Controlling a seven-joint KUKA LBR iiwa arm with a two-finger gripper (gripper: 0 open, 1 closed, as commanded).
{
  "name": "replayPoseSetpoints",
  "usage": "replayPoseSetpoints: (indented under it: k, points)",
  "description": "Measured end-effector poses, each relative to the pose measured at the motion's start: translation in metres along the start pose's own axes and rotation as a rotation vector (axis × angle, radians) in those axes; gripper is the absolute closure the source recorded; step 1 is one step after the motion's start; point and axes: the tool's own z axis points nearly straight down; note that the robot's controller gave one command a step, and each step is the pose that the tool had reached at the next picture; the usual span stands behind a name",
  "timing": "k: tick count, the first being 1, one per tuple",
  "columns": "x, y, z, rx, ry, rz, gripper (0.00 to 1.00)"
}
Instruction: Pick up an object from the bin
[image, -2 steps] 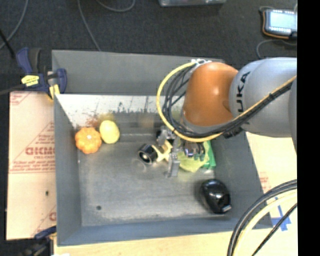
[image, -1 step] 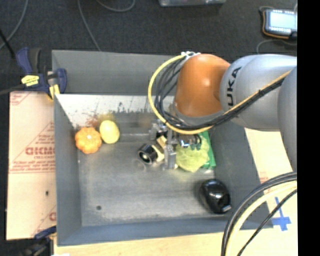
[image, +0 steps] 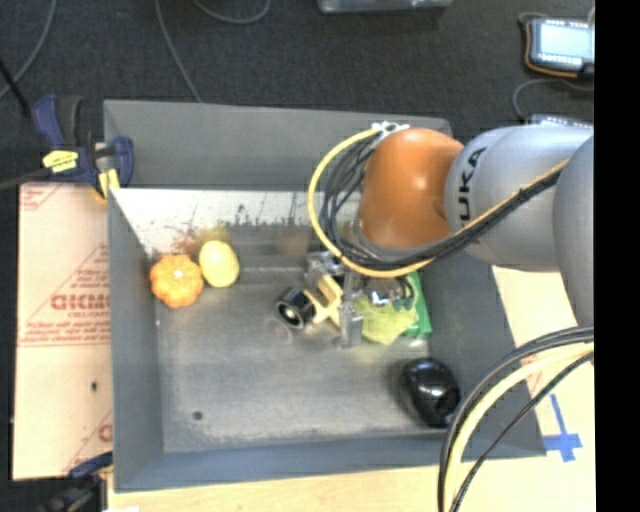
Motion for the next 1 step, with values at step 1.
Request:
replayPoseSetpoints:
  k: [1]
  points:
    - [-0.0061,-0.0340,0.0295,0.002,-0.006,0.268,1.00]
